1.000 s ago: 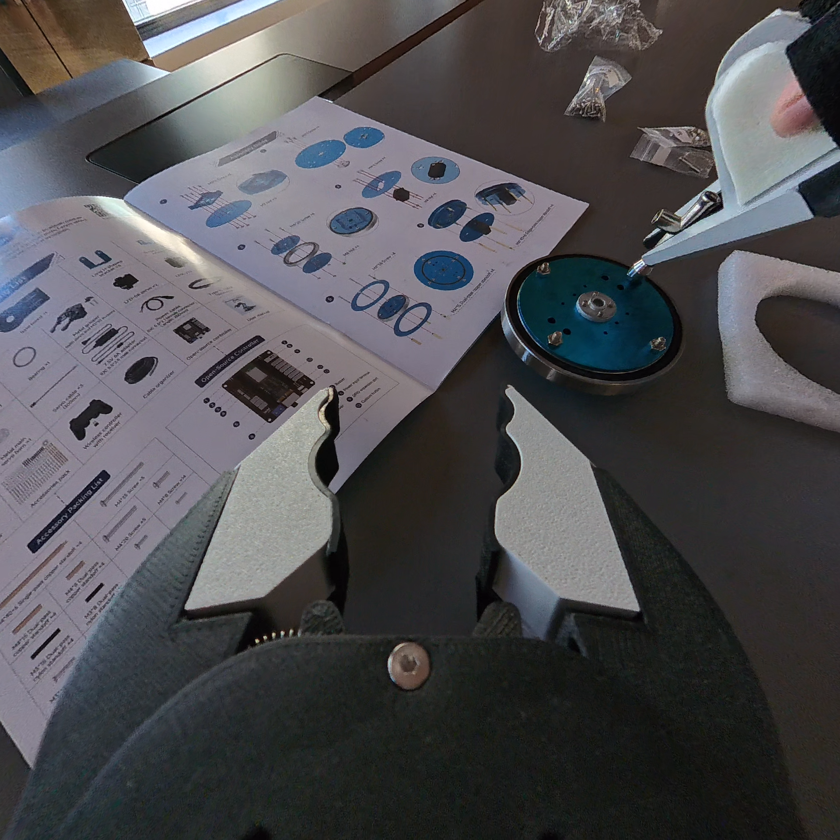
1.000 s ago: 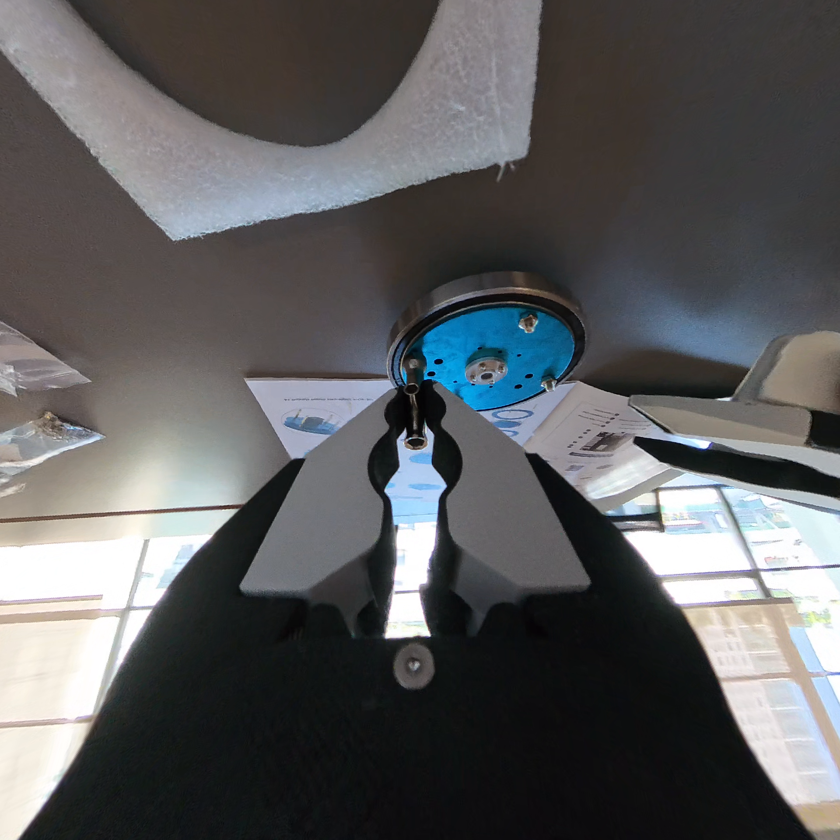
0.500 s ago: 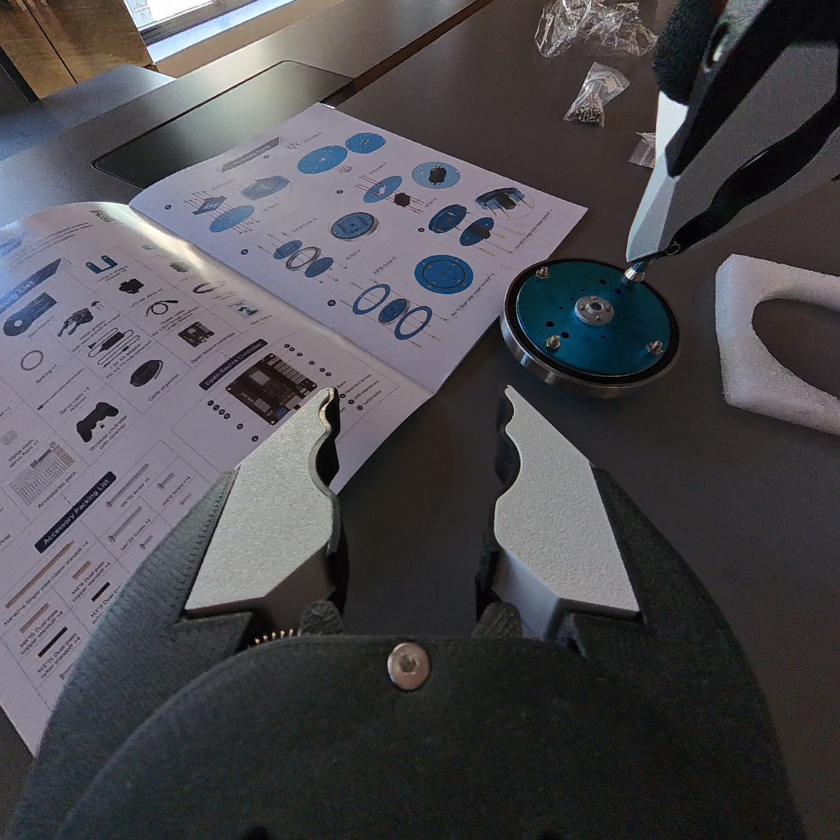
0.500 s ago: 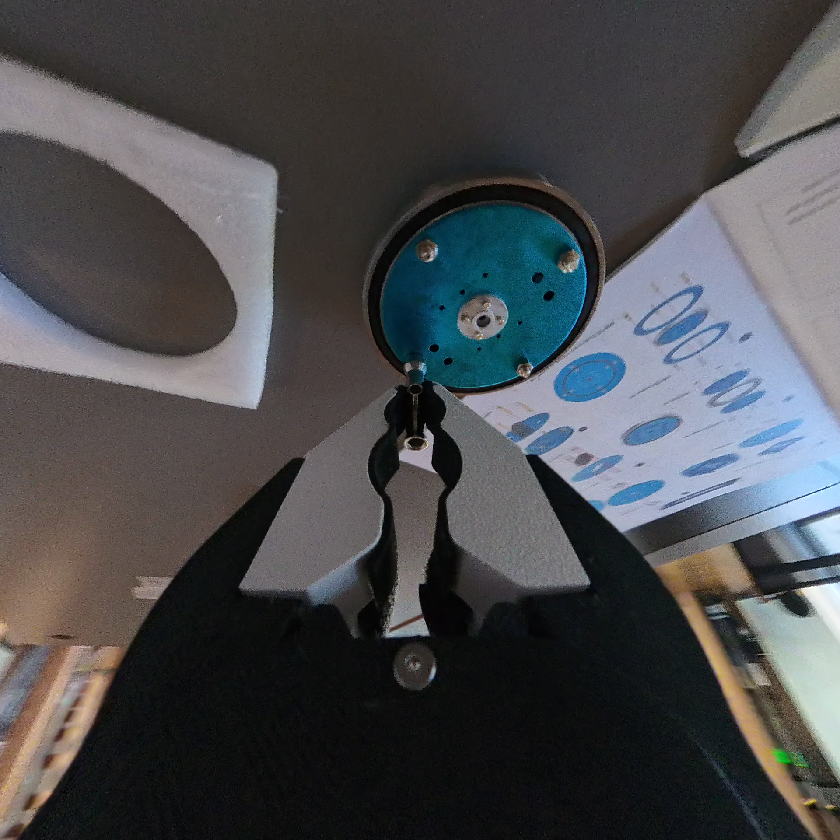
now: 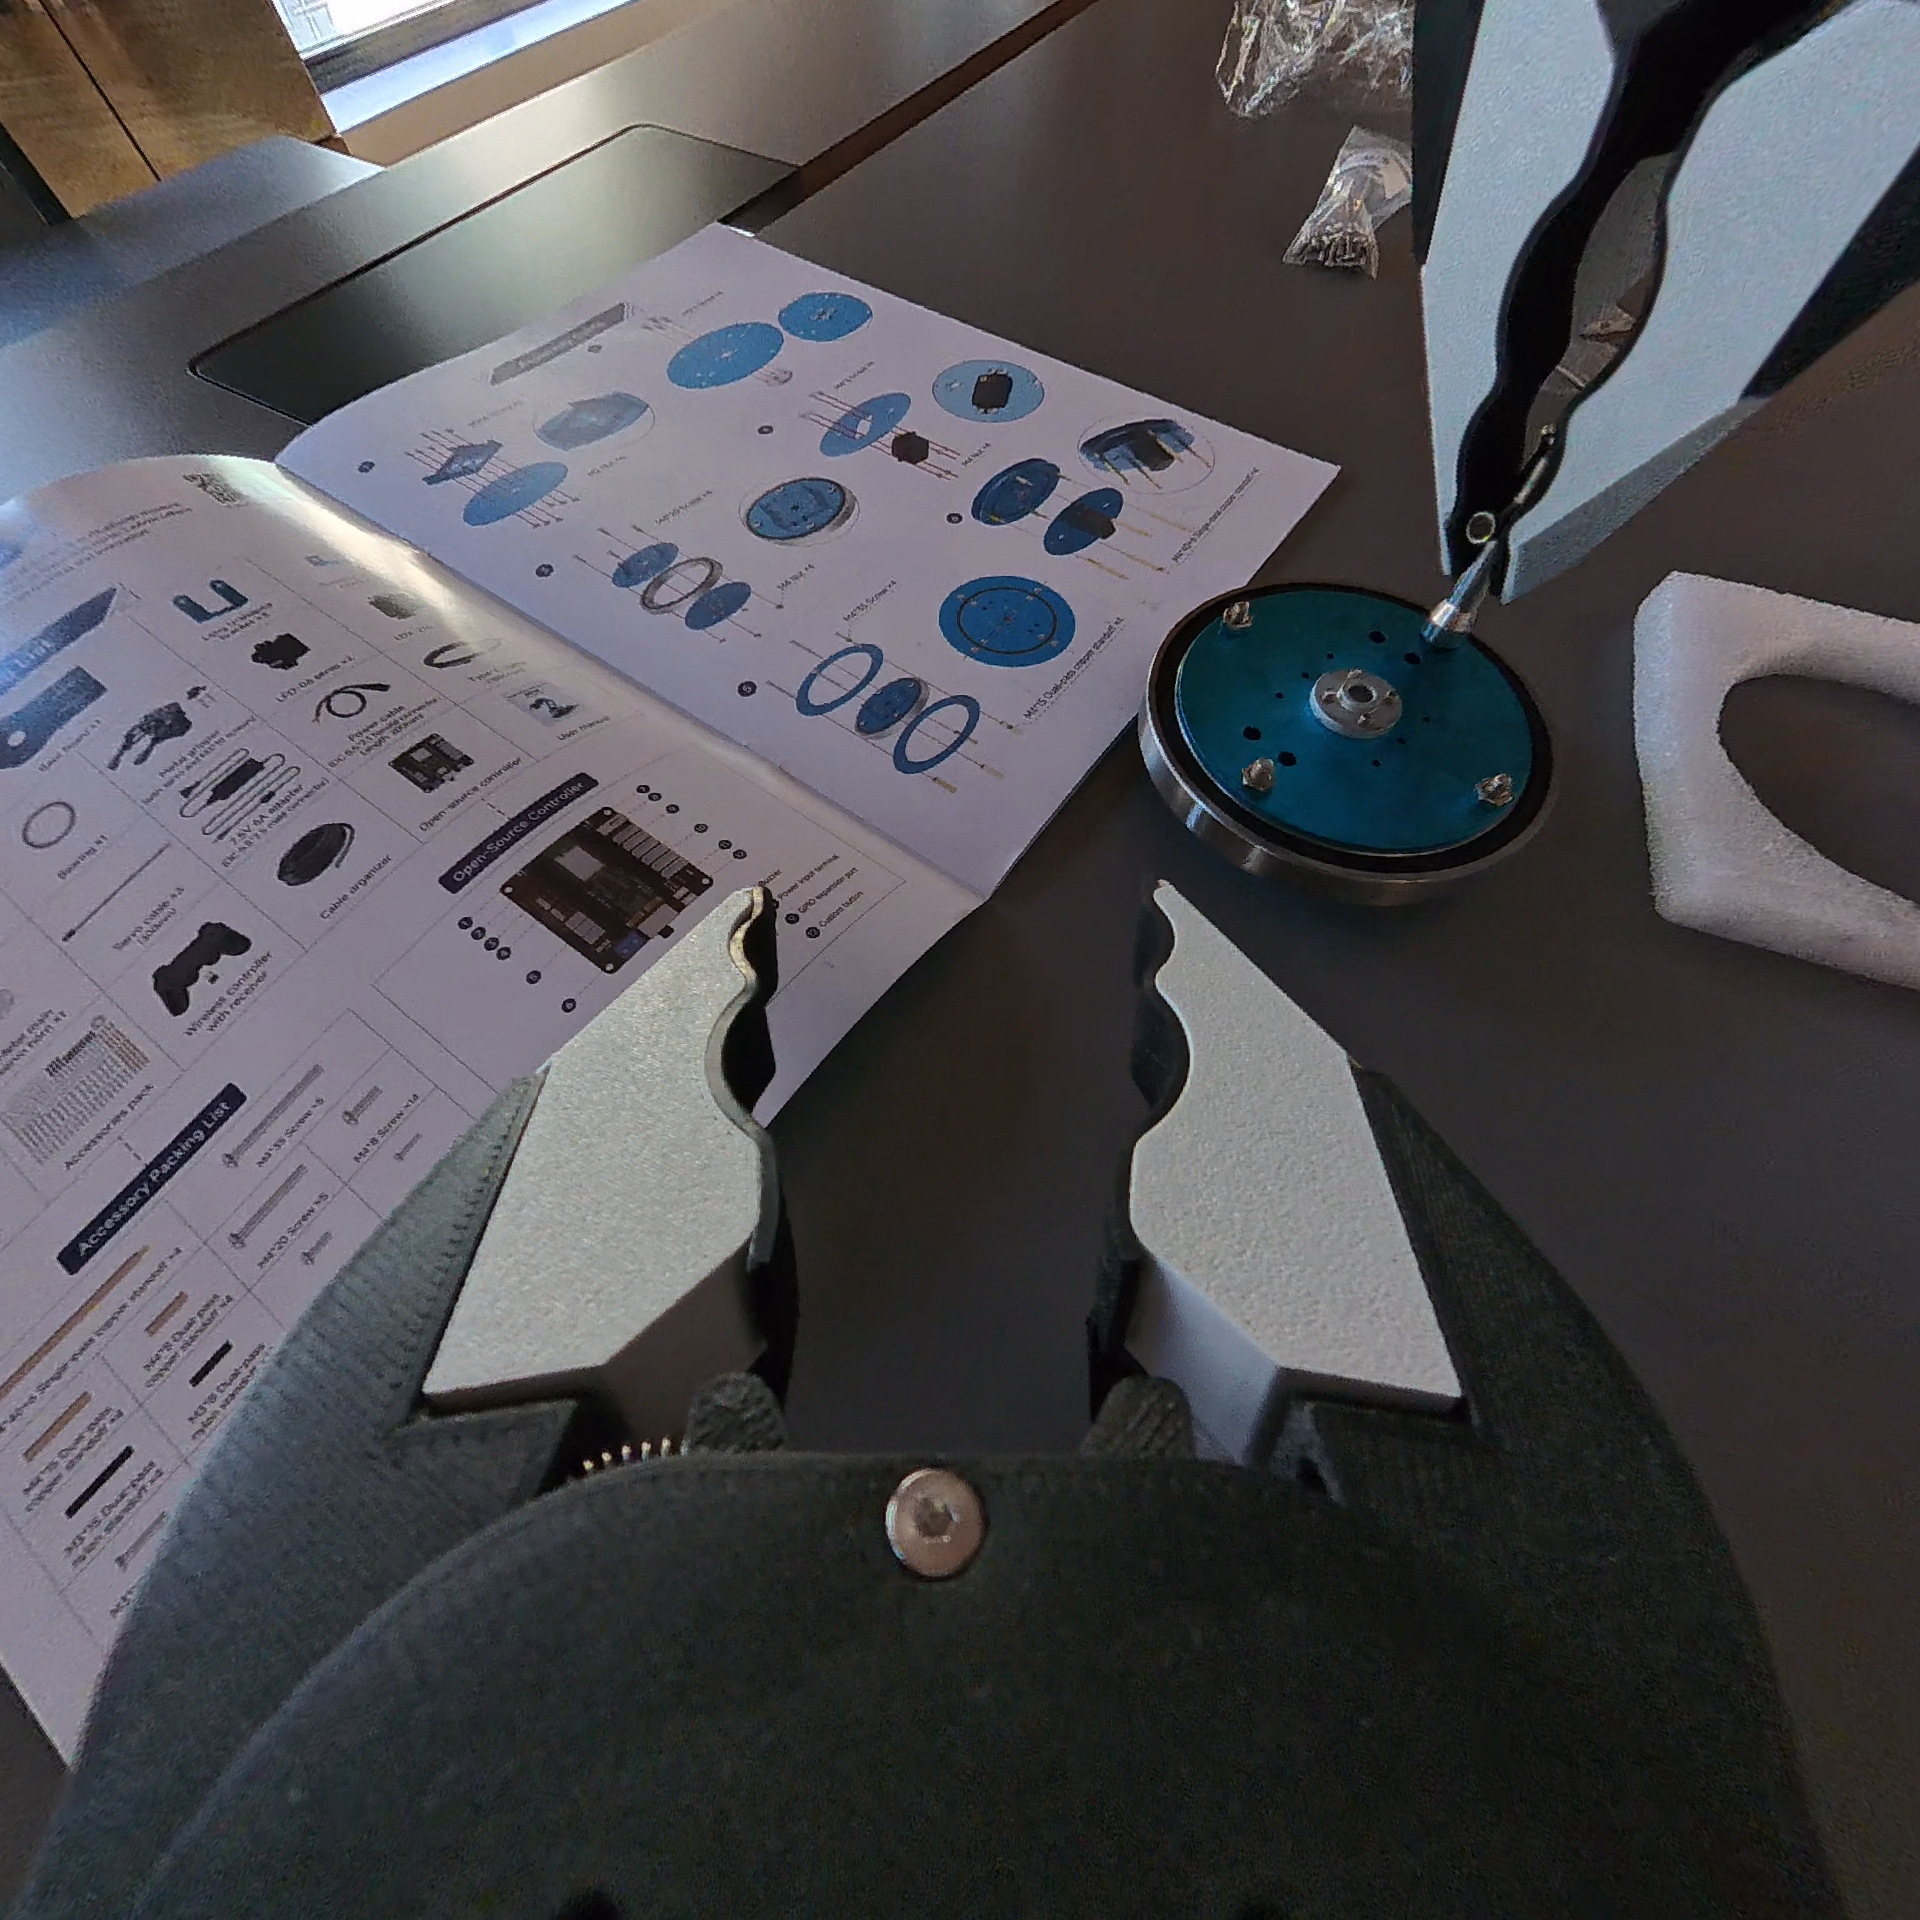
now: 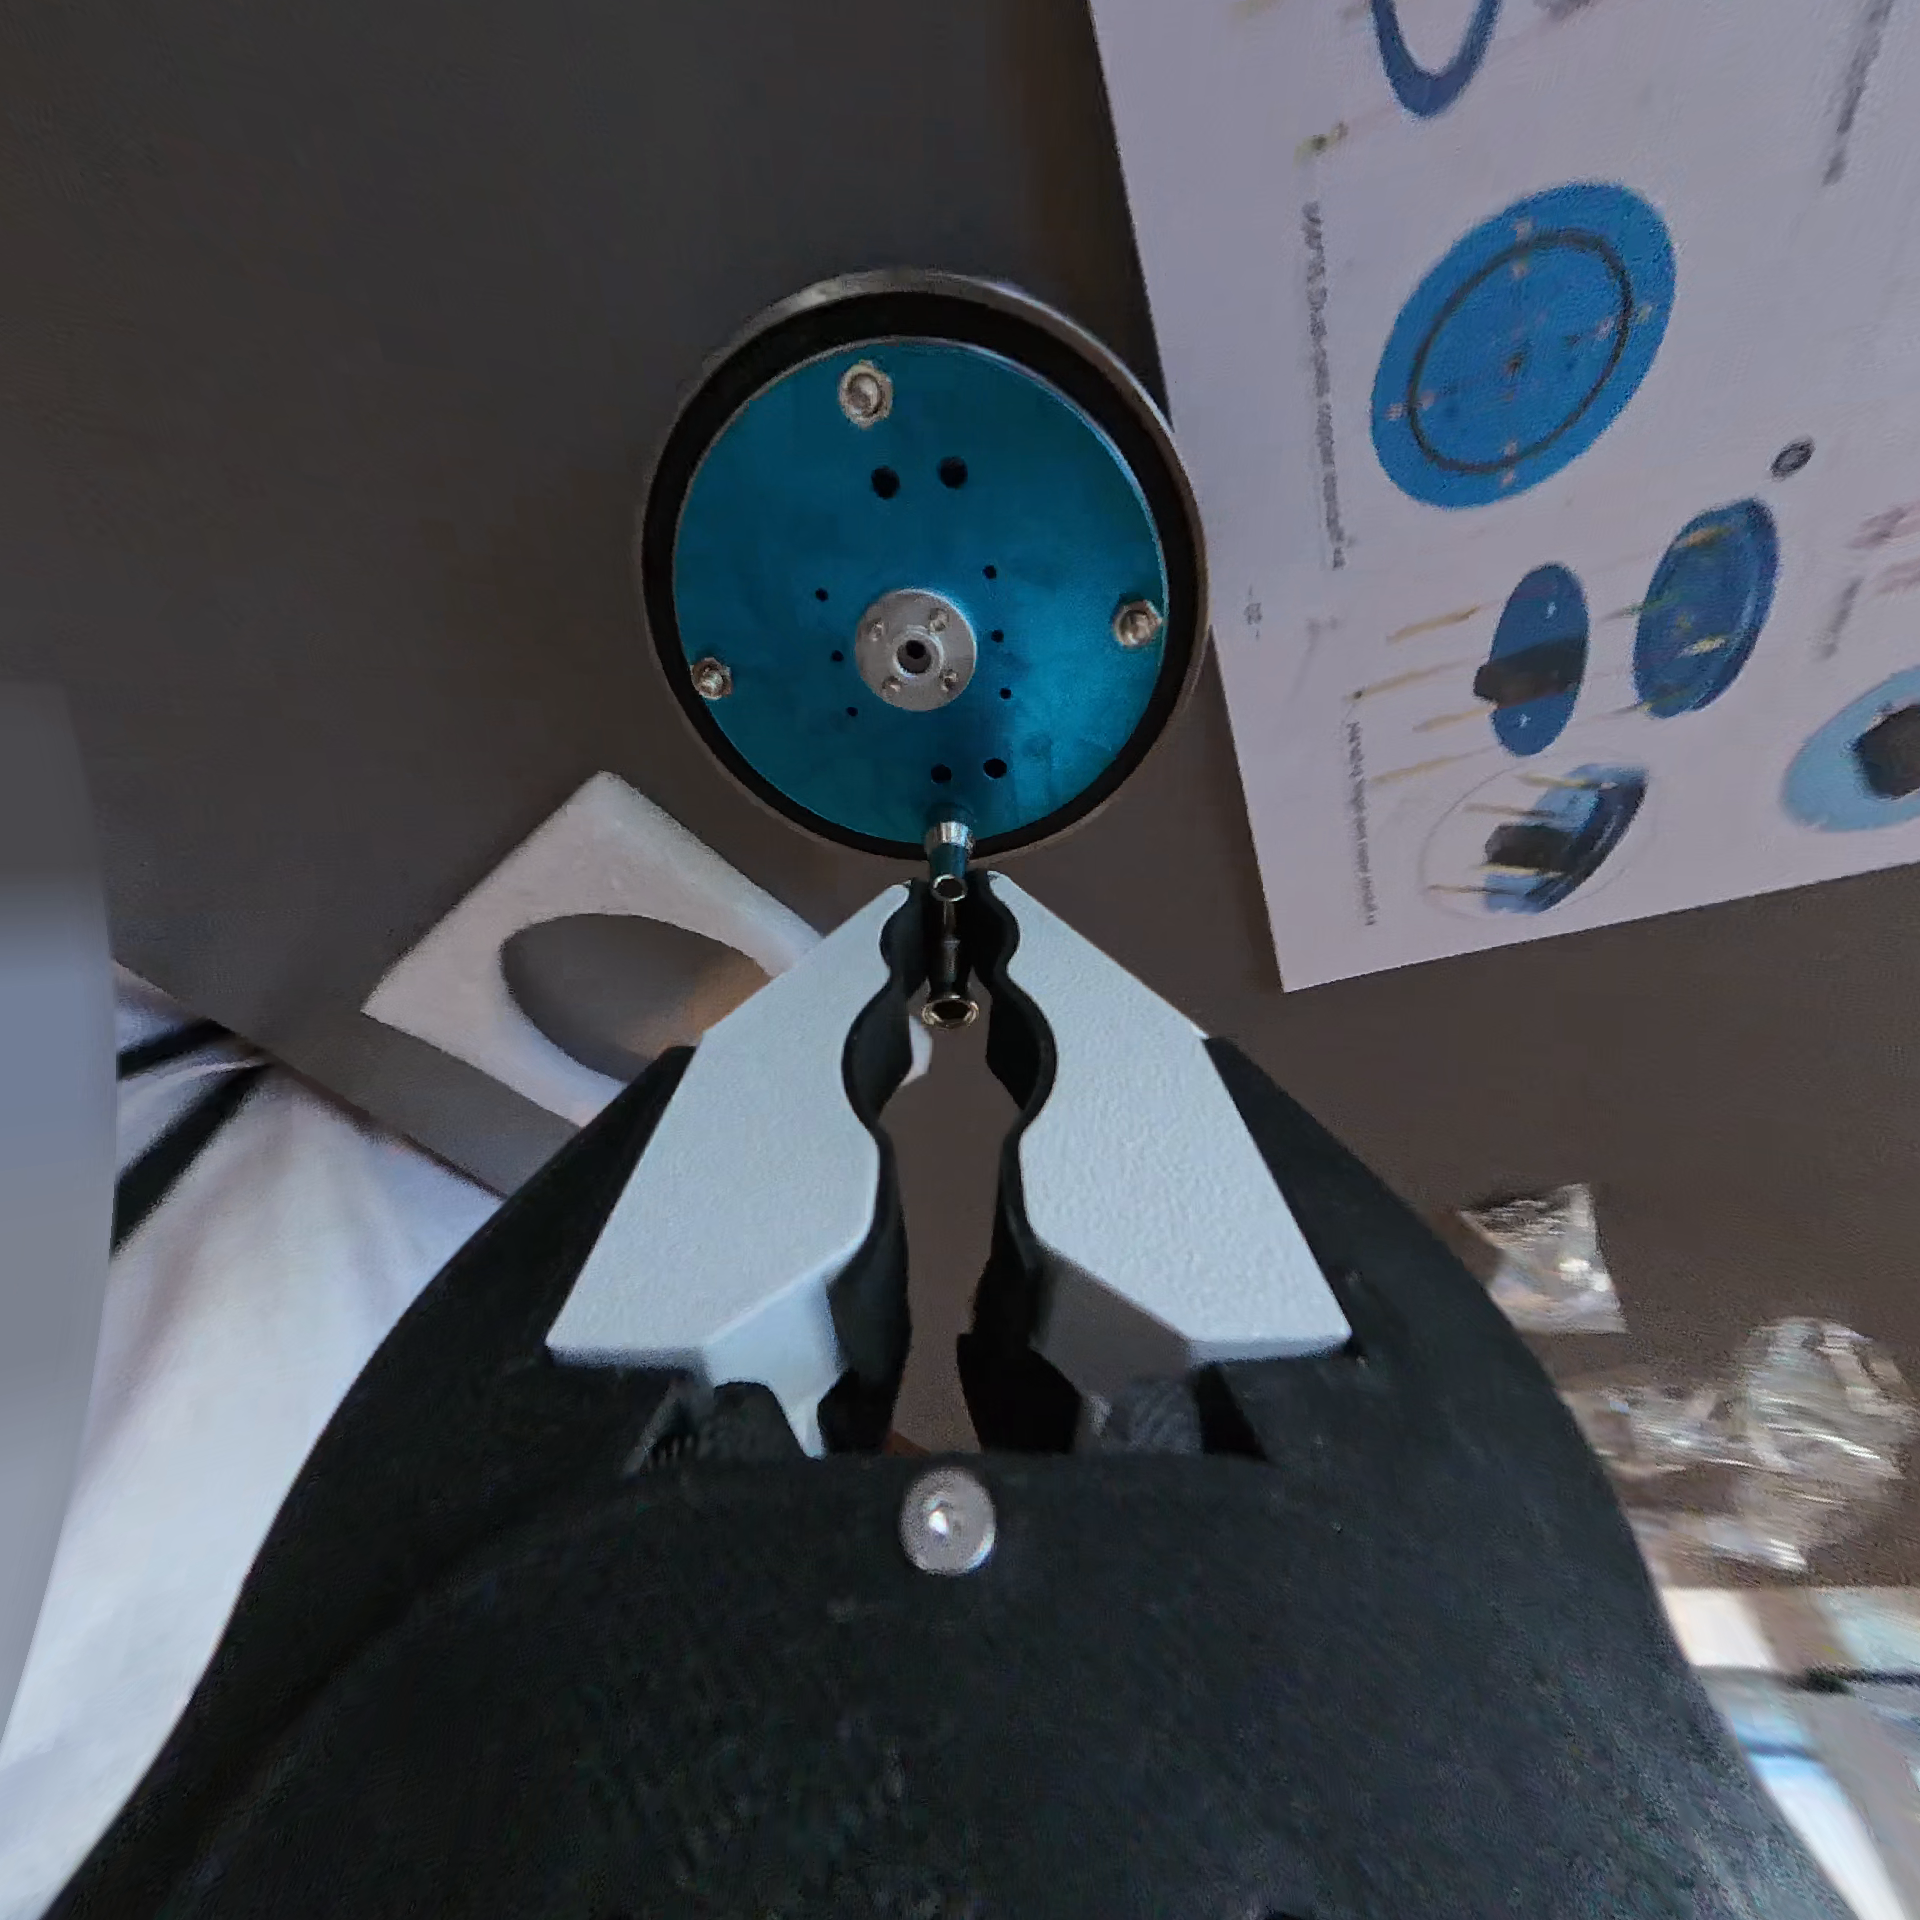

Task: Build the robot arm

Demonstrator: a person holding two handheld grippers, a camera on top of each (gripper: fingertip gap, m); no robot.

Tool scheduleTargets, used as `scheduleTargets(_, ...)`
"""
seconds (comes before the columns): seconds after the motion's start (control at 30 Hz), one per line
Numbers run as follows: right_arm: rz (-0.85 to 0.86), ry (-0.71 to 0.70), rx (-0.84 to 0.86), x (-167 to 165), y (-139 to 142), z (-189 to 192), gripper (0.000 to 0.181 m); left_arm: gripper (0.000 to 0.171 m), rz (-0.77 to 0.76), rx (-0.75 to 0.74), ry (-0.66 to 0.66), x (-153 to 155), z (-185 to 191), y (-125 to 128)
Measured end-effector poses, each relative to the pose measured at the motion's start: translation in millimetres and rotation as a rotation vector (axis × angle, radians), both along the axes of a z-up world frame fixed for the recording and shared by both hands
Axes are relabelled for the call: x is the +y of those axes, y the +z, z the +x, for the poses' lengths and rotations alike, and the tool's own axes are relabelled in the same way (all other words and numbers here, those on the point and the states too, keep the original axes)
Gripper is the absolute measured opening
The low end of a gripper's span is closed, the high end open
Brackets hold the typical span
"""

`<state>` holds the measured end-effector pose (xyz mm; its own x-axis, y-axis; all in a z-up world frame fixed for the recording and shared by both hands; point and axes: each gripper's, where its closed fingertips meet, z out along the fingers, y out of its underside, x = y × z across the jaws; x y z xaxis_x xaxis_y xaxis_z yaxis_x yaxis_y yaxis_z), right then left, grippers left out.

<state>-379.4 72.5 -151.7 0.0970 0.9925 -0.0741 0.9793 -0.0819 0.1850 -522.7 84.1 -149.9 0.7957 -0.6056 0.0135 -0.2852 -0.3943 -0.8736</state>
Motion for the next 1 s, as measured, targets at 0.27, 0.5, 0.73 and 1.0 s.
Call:
scheduleTargets(0.27, -0.002, -0.026, 0.024, 2, 8, 0, 0.007, 0.069, -0.002, -0.001, -0.004, 0, 1, 0)
scheduleTargets(0.5, 0.263, 0.646, 0.007, 21, 17, -9, 0.006, 0.069, -0.005, -0.003, -0.001, 0, 0, -2)
scheduleTargets(0.73, 0.490, 1.346, 0.050, 34, 22, -30, 0.007, 0.069, -0.007, -0.008, 0.005, 0, -2, -2)
scheduleTargets(1.0, 0.500, 1.593, 0.108, 43, 15, -41, 0.007, 0.069, -0.009, 0.000, -0.002, 0, 0, -3)
